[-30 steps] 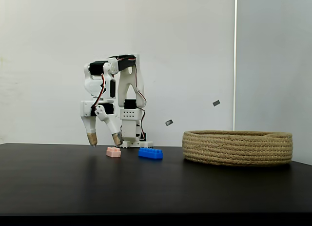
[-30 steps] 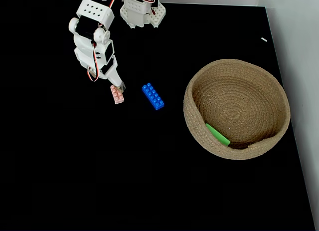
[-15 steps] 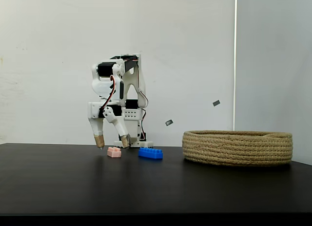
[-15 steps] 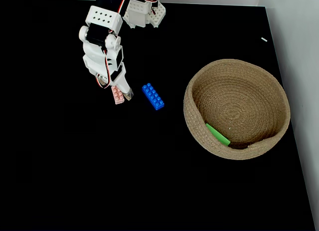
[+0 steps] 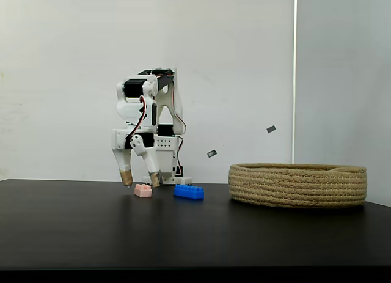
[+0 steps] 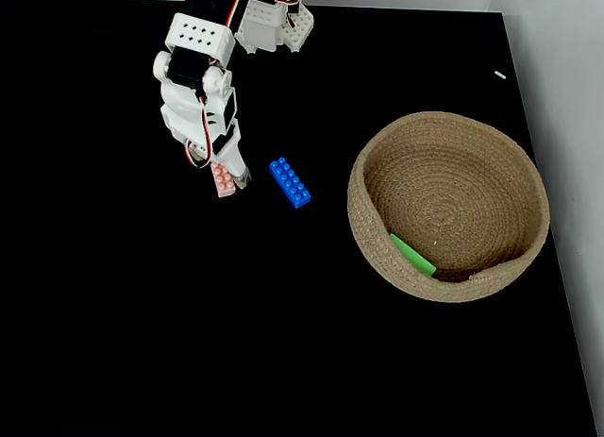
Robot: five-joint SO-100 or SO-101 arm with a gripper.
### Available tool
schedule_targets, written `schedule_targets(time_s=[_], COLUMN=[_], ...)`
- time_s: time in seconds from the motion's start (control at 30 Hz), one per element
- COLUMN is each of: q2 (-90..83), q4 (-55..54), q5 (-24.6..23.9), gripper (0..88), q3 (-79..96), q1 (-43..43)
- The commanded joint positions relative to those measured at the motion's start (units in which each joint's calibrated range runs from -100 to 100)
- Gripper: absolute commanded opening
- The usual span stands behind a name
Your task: Place the lego blocks in the tray
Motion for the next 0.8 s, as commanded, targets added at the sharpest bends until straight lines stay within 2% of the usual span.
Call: schedule_targets(time_s=[0.0,0.43,0.6,0.77], q2=[-2.5,-2.0,-4.5,-10.4], q4=[-1.9,-5.5,-4.6,3.1], q5=[-0.4,-2.8,-5.6,-10.5], gripper=[24.2,0.4,0.3,0.2], q3=[-1.1,-1.4,-2.2,-5.6], q1=[0.7,1.5,0.4,-2.7])
